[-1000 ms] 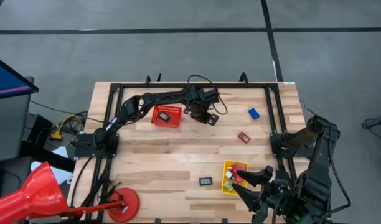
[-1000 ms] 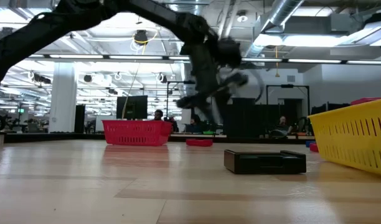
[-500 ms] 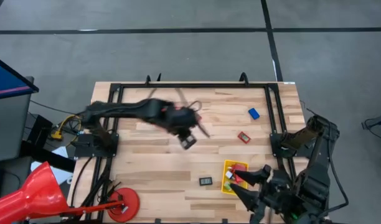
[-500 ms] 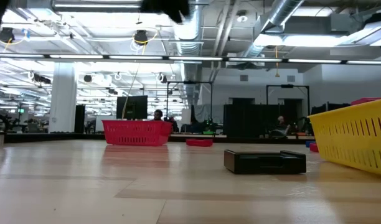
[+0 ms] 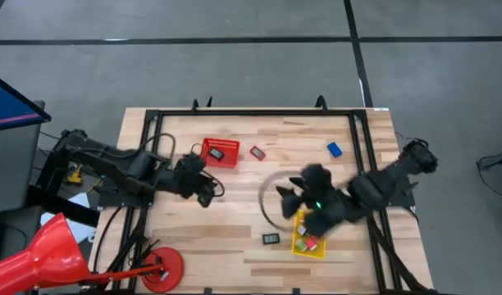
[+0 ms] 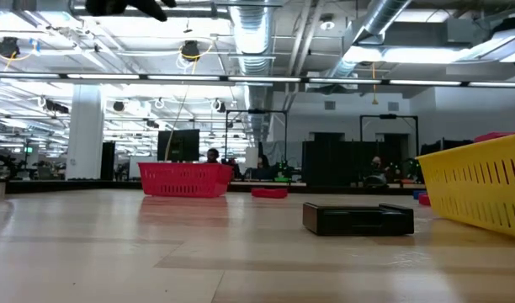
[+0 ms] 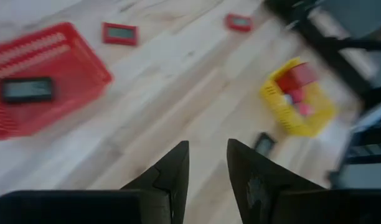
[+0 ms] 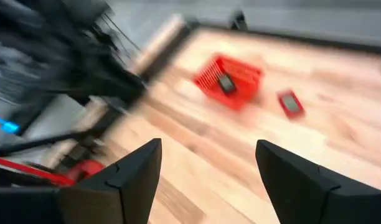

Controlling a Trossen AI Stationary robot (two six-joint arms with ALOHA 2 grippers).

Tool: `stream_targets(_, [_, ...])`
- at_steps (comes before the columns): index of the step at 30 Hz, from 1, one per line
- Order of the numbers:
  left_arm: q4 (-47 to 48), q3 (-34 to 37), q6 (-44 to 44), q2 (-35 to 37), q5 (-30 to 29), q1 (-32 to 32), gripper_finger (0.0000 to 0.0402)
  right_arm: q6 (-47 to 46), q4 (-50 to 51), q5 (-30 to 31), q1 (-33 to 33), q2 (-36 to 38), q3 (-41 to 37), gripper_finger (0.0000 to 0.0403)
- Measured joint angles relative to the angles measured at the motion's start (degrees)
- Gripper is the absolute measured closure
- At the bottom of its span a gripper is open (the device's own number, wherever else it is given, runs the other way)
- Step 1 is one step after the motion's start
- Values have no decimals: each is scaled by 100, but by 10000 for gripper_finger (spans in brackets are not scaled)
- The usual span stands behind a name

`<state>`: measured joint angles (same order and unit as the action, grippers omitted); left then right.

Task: Pick & Place Office items
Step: Put the top left red digital clock into the red basket

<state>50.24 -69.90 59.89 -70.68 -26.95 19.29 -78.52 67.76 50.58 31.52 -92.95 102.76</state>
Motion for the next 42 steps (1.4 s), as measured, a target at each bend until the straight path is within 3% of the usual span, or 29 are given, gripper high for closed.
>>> stream_targets(7, [-1538, 934, 195, 477, -335, 379, 298, 1228, -1080, -2003, -2064, -15, -514, 149])
stream_targets(14, [-1603, 972, -98, 496, -479, 594, 298, 2173, -2070, -3369, -3769, -328, -1703, 157])
stream_targets(19, [-1478, 969, -96, 563, -571, 757, 298, 2843, -3075, -4068, -4374, -756, -2507, 166])
stream_targets(24, [-1471, 967, -111, 612, -589, 767, 298, 3930, -3560, -4747, -4548, -1552, -2430, 168])
stream_targets(29, [-1440, 970, -96, 709, -569, 778, 298, 4563, -3330, -4835, -4490, -2240, -2168, 167])
stream_targets(37, [-1452, 970, -60, 828, -518, 765, 298, 5197, -3217, -3692, -4444, -2187, -2147, 167])
stream_targets(42, [-1465, 970, 9, 852, -514, 765, 298, 5507, -3339, -3877, -4537, -2275, -2157, 167])
